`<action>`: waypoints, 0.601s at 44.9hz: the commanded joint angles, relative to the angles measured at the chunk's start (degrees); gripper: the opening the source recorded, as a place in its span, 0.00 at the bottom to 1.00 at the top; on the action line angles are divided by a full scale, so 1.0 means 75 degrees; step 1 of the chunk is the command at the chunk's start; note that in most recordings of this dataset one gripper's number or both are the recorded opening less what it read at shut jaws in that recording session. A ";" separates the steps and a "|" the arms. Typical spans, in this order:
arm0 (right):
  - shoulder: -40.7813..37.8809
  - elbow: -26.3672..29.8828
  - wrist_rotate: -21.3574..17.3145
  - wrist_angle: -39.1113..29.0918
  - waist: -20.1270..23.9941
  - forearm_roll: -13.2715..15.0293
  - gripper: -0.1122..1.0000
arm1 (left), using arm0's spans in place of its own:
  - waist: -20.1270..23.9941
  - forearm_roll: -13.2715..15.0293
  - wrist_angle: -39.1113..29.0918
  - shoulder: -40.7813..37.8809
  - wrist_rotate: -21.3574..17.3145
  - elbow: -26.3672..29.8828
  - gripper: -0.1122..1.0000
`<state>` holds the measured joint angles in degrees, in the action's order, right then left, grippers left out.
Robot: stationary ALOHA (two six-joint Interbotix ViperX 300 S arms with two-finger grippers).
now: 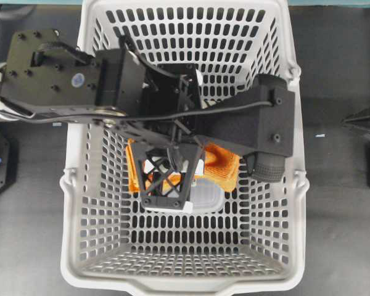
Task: Pick up the orange cloth from the shopping basket with the left arm.
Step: 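Lift the pinched orange towel upward with the left gripper, then hold the orange towel raised above the basket with the left gripper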
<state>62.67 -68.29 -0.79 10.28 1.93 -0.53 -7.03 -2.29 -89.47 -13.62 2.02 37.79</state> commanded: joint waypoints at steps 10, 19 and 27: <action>-0.0035 0.0023 -0.0434 -0.0152 0.0105 -0.0035 0.10 | 0.0047 -0.0023 0.0035 0.0094 0.0000 0.0164 0.17; -0.0035 0.0023 -0.0527 -0.0176 0.0141 -0.0035 0.10 | 0.0059 -0.0023 0.0035 0.0082 0.0000 0.0023 0.17; -0.0035 0.0023 -0.0516 -0.0223 0.0152 -0.0035 0.10 | 0.0059 -0.0023 0.0035 0.0117 0.0059 -0.0141 0.17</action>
<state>62.75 -68.55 -4.66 8.44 2.90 -0.62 -6.59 -2.37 -89.47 -14.06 2.29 36.56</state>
